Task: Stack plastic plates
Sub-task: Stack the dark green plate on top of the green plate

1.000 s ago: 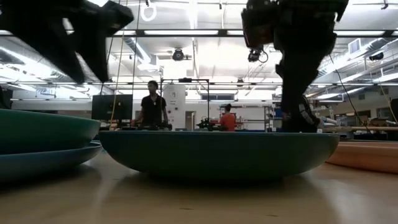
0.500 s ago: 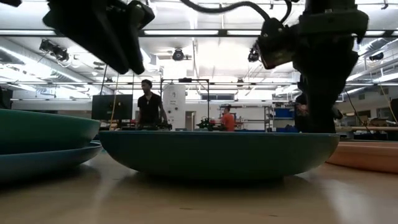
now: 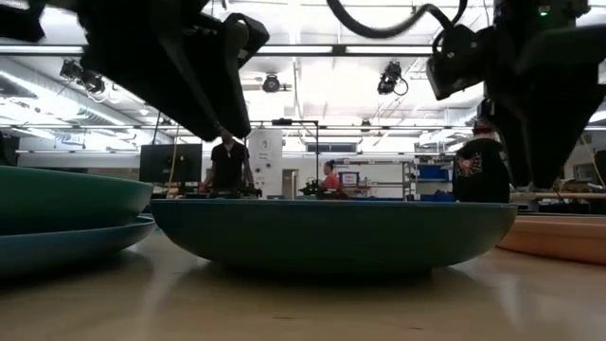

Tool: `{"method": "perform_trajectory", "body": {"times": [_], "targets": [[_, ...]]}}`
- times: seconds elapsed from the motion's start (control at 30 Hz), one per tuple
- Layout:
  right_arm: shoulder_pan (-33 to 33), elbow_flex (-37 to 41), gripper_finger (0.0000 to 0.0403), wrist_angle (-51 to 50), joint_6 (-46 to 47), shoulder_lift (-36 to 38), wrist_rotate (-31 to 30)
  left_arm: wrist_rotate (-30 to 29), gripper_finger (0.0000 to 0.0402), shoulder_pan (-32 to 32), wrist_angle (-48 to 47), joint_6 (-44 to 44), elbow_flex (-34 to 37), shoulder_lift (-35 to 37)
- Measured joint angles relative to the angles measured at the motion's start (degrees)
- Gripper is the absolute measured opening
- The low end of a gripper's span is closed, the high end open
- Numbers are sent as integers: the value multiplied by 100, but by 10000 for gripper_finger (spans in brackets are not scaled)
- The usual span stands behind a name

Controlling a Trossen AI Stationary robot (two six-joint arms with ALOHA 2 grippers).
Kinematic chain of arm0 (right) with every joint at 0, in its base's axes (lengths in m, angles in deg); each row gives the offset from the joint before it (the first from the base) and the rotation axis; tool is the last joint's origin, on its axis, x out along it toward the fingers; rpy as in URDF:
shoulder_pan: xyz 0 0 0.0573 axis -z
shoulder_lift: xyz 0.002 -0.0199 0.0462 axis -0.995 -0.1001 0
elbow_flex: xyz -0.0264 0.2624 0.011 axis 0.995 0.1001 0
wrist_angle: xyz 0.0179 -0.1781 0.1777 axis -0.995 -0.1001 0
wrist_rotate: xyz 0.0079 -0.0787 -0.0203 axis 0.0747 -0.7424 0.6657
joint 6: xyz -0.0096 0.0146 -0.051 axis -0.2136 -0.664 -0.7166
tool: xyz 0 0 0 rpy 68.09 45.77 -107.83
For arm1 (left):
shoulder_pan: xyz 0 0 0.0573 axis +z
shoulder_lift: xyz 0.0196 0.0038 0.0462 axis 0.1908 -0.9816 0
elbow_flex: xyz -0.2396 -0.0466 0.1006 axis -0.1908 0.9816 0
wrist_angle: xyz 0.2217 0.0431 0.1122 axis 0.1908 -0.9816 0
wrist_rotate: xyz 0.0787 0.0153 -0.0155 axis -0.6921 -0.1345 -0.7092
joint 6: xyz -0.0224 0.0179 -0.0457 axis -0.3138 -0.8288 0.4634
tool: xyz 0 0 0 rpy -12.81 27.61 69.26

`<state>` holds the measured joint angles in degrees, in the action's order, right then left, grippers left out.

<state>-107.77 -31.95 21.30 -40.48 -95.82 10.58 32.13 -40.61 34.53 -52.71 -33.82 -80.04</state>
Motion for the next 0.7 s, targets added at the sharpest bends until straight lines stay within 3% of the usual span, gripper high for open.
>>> {"method": "perform_trajectory", "body": {"times": [0.2,0.4,0.7], "targets": [[54,0,239,-767,1,9,-509,185,142,143,162,117,-61,0],[123,0,223,-834,-180,11,-530,418,142,121,239,323,-181,-244],[-110,0,204,-1181,-29,35,-630,438,142,-227,-872,878,-1558,-1268]]}}
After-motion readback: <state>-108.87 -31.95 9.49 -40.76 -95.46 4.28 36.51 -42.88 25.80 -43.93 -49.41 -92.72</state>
